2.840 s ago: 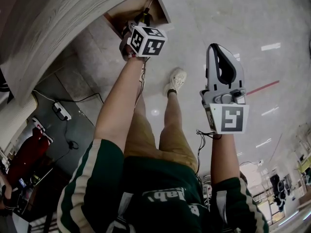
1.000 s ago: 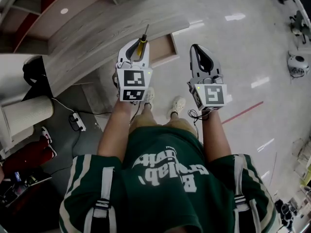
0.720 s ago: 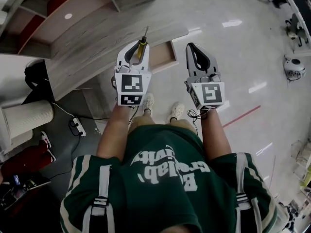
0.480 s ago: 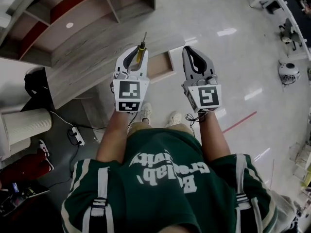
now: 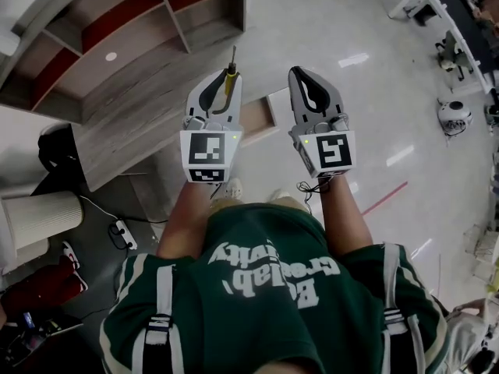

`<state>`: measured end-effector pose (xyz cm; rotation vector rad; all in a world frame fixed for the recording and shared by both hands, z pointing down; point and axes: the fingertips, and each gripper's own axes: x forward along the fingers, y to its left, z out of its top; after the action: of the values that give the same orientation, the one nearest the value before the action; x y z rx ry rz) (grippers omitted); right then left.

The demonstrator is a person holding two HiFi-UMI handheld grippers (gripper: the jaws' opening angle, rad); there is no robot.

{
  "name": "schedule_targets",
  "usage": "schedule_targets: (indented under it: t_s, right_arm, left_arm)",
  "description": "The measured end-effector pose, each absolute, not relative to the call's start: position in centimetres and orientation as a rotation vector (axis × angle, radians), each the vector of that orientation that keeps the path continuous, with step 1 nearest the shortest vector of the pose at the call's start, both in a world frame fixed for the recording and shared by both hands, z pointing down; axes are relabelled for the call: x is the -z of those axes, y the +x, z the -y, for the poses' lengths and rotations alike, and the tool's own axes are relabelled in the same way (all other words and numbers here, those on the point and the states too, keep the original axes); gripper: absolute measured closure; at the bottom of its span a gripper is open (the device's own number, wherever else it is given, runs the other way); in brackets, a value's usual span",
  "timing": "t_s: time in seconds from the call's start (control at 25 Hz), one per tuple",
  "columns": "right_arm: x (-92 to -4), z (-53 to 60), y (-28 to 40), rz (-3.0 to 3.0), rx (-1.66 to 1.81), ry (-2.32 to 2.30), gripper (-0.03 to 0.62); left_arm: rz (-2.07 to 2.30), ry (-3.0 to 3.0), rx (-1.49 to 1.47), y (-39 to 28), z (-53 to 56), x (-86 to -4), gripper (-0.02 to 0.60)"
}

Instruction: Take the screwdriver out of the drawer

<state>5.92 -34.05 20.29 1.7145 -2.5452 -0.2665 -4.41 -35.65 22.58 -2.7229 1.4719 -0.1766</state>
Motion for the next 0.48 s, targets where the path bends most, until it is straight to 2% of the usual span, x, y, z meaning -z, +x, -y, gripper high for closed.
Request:
schedule_targets:
  t_s: [0.48]
  right_arm:
    - [-17.5, 32.9, 3.6, 2.490, 0.347, 1.802, 0.559]
  left_arm:
    - [-1.375, -2.698, -0.019, -7.8, 35.2, -18.1, 0.494]
